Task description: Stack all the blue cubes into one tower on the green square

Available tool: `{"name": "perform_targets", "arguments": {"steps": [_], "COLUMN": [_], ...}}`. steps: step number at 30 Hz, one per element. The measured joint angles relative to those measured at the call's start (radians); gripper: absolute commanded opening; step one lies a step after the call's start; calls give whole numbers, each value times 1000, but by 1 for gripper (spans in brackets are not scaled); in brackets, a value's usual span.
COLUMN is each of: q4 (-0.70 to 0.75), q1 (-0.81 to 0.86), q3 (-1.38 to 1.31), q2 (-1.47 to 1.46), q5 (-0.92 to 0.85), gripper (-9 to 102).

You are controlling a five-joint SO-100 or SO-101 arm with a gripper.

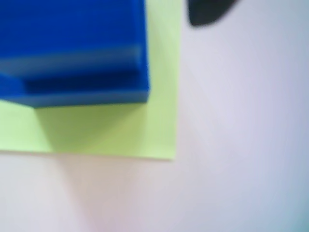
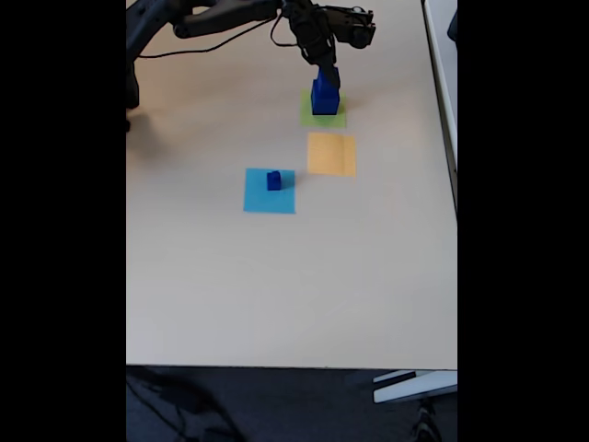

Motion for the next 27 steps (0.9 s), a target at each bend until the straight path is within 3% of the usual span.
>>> {"name": "perform_targets", "arguments": {"steps": [27], "q4": [3], "q1": [14], "q3": [0], "q2": [0], "q5": [-18], "gripper": [28]}}
